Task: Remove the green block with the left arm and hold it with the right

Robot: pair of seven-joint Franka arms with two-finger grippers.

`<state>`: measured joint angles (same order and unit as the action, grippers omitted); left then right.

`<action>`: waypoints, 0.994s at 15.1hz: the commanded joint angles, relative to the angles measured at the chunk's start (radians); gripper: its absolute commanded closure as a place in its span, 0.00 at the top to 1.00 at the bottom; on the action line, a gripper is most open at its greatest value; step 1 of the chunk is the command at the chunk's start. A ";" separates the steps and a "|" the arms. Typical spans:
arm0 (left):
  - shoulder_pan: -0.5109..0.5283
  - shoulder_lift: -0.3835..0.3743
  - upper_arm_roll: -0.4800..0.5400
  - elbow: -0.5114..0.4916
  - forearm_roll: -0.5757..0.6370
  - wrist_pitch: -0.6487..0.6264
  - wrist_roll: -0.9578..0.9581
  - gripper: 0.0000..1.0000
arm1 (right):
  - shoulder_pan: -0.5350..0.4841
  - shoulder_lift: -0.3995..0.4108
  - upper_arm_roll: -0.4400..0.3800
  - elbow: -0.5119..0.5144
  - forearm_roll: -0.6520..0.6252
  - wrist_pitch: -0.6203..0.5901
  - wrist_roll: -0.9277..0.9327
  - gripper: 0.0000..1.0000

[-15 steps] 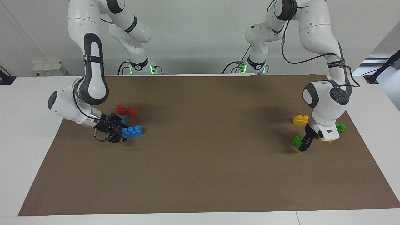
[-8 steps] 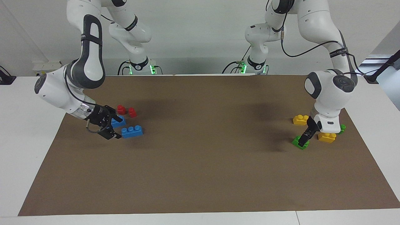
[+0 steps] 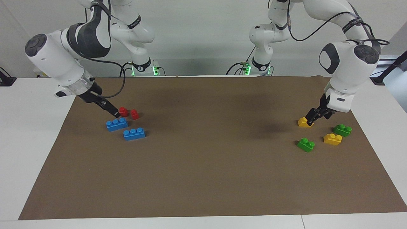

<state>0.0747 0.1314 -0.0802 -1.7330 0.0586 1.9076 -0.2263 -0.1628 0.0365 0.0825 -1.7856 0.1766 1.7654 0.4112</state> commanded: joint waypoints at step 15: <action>-0.001 -0.184 -0.038 0.089 -0.061 -0.401 0.160 1.00 | -0.006 -0.064 0.006 0.153 -0.213 -0.268 -0.365 1.00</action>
<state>0.0717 -0.0492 -0.1202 -1.6700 0.0289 1.5666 -0.0881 -0.1636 -0.0487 0.0825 -1.6624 -0.0161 1.5193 0.0689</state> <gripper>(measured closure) 0.000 0.000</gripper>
